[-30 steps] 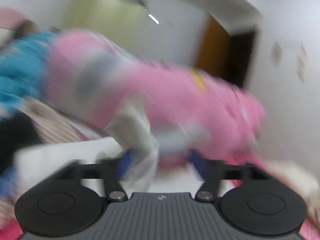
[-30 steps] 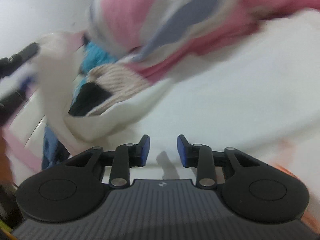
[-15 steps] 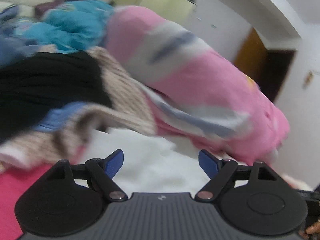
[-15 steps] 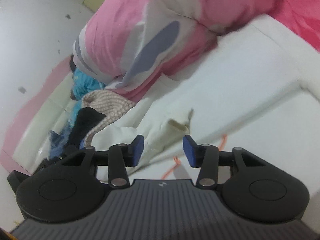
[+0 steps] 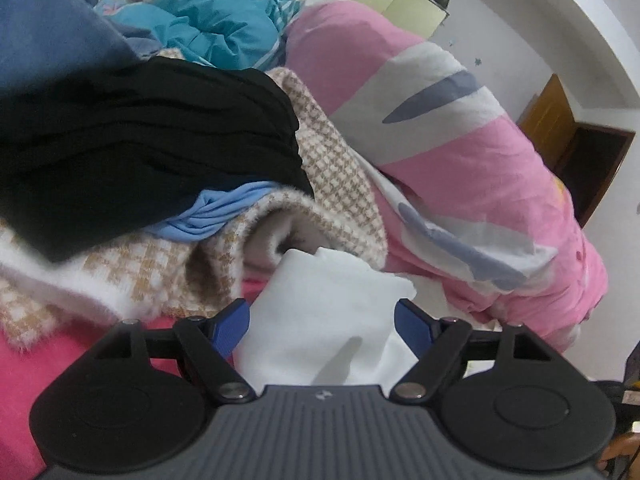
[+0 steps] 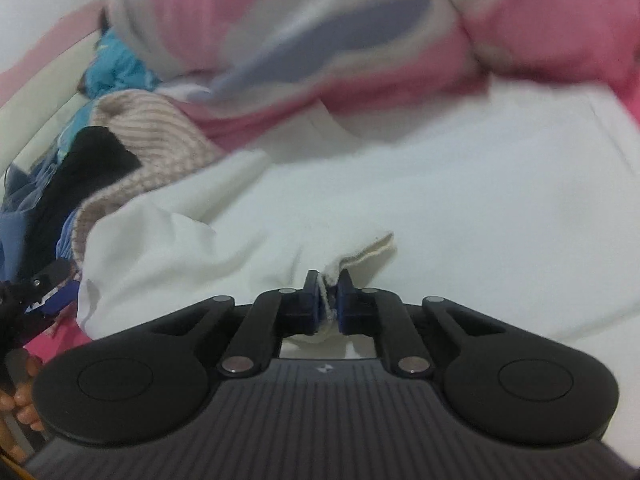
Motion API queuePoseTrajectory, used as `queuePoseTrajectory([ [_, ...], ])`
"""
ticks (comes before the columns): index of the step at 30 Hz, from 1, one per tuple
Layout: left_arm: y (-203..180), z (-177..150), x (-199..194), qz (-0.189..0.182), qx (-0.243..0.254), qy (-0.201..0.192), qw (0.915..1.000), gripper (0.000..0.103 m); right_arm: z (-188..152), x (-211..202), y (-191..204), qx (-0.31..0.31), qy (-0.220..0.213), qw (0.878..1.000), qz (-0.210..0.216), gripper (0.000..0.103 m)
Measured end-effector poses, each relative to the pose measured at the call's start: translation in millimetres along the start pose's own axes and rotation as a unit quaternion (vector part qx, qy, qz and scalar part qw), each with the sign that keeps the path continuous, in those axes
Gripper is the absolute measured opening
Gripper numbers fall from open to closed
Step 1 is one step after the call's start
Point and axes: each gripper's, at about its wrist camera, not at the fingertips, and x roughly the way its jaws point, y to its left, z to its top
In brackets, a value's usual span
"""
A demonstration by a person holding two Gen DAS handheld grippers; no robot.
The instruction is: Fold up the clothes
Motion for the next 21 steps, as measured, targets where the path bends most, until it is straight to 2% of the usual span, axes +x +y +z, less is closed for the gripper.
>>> queuePoseTrajectory([
  [3,6.3,0.8,-4.3,-0.019,-0.022,-0.007,0.9995,0.08,24.1,-37.1,7.4,-0.014,-0.081,0.997,0.008,0.005],
  [5,7.7,0.8,-5.2,-0.024,-0.029,-0.009,0.9993,0.08,36.4,-66.1,2.9,-0.017,-0.139,0.99,-0.002,0.005],
  [7,6.3,0.0,-4.2,-0.027,-0.027,-0.007,0.9993,0.08,41.6,-87.7,-10.5,-0.012,-0.177,0.984,-0.019,0.005],
  [11,-4.7,-7.3,2.5,-0.032,0.0,0.015,0.9994,0.08,32.9,-94.7,-52.2,0.007,-0.181,0.981,-0.068,0.005],
  [15,-24.0,-19.1,13.3,-0.023,0.059,0.037,0.9973,0.08,16.7,-79.5,-88.1,0.019,-0.149,0.983,-0.11,0.005],
  [17,-31.6,-24.9,16.2,-0.017,0.083,0.042,0.9955,0.08,21.1,-78.2,-97.2,0.027,-0.15,0.982,-0.112,0.005],
  [21,-36.9,-30.4,19.0,-0.014,0.103,0.049,0.9934,0.08,34.5,-100.1,-94.7,0.014,-0.197,0.976,-0.094,0.005],
])
